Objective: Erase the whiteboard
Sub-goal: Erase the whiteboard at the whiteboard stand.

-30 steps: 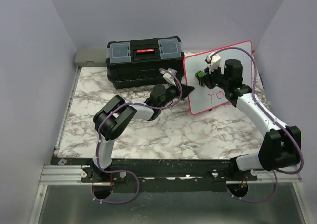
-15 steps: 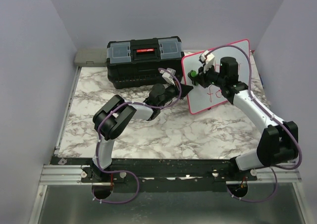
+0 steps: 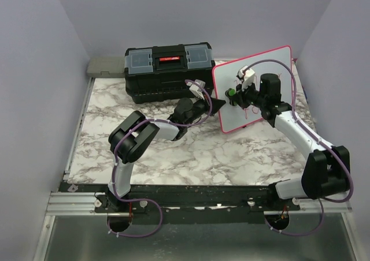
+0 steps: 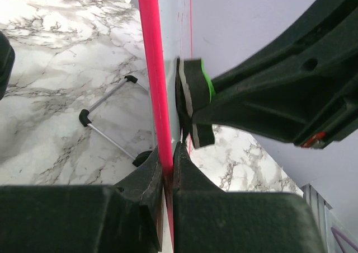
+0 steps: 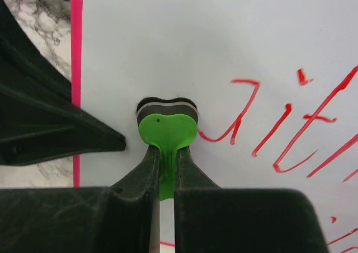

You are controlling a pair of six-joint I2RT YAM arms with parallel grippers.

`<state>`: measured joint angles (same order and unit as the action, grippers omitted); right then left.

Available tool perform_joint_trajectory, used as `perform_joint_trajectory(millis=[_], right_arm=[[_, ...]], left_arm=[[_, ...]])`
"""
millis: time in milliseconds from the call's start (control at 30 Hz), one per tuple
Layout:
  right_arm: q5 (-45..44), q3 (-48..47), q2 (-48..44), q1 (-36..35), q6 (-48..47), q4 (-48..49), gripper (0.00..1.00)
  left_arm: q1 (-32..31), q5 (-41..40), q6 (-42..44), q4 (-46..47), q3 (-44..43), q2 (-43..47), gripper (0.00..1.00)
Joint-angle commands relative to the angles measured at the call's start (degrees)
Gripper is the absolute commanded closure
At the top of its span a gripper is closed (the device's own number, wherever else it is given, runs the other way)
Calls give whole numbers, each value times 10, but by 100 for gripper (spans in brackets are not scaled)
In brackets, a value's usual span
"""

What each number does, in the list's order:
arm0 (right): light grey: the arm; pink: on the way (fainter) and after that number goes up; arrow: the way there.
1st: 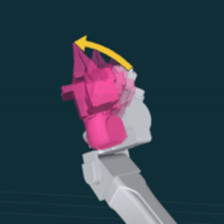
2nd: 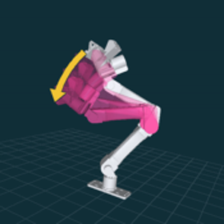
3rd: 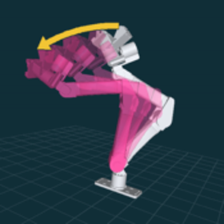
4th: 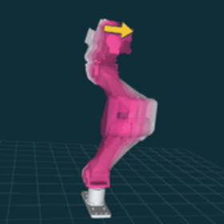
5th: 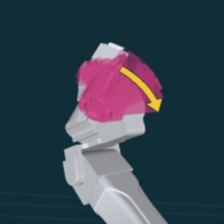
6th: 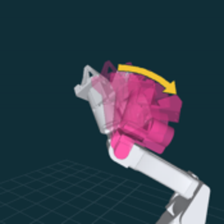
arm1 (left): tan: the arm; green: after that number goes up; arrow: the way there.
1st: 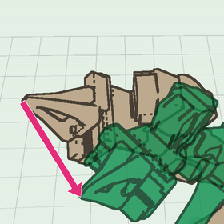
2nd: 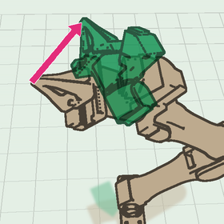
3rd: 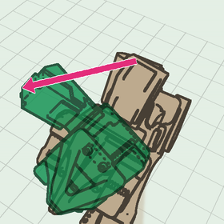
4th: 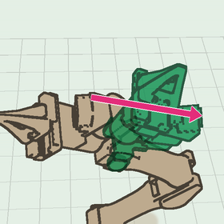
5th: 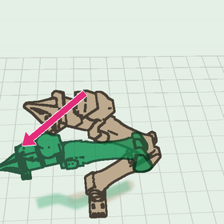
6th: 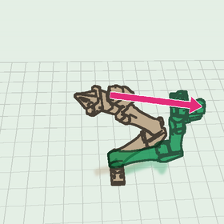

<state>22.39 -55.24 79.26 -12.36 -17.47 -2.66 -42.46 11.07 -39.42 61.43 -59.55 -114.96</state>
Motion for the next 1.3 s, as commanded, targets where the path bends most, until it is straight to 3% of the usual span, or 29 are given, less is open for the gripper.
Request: perform_joint_trajectory(millis=[0,167,333,600,867,1033,1267], right_arm=[[13,-66,42,3,28,50,99],[61,-88,56,-11,35,56,99],[92,-6,12,-14,-4,62,99],[-34,88,-40,7,4,81,99],[-44,-25,12,10,42,108,99],[9,-94,55,8,64,99,99],[33,-34,49,1,40,77,99]], left_arm=[[-11,39,52,-15,15,1,100],[-11,36,54,-20,13,4,100],[-11,34,54,-19,11,8,100],[-11,37,58,-13,15,12,100],[-11,38,52,-10,16,4,100],[-12,37,54,-11,17,4,100],[-12,39,57,-14,11,4,100]])
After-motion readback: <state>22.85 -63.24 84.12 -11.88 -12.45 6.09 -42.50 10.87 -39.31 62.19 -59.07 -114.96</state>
